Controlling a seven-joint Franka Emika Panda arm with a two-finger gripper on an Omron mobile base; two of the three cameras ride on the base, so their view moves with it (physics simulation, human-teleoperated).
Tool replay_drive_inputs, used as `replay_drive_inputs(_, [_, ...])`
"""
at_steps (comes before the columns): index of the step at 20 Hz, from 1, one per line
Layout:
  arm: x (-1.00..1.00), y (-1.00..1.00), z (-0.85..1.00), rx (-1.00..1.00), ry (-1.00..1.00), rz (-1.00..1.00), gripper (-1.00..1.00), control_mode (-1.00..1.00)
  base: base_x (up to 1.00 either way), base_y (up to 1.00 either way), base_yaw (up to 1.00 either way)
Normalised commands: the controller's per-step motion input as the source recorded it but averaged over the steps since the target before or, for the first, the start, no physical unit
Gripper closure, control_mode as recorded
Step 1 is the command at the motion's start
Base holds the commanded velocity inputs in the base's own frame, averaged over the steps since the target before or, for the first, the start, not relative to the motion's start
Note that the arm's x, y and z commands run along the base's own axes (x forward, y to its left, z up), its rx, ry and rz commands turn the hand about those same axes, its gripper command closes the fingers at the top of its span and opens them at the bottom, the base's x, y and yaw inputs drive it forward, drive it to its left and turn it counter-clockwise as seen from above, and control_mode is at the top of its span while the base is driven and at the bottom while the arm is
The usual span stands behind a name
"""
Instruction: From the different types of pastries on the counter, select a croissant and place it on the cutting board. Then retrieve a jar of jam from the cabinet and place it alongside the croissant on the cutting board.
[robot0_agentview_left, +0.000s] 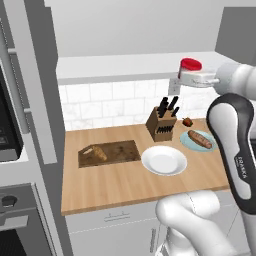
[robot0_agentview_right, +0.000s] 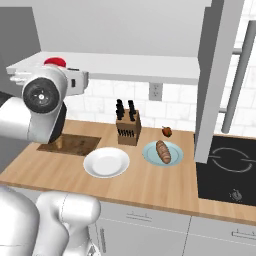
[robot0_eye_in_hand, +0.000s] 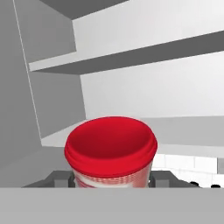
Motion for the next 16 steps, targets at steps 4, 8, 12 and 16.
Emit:
replay_drive_inputs(4, [-0.57, 0.00, -0.10, -0.02, -0.03, 0.08, 1.00, -1.00, 0.00, 0.00, 0.00])
replay_drive_inputs(8, [-0.10, 0.00, -0.74, 0.01, 0.06, 0.00, 1.00, -1.00, 0.00, 0.00, 0.00])
replay_drive_inputs(12, [-0.28, 0.04, -1.00, 0.00, 0.09, 0.00, 1.00, -1.00, 0.00, 0.00, 0.00])
replay_drive_inputs(16, [-0.18, 0.03, -0.58, 0.00, 0.02, 0.04, 1.00, -1.00, 0.00, 0.00, 0.00])
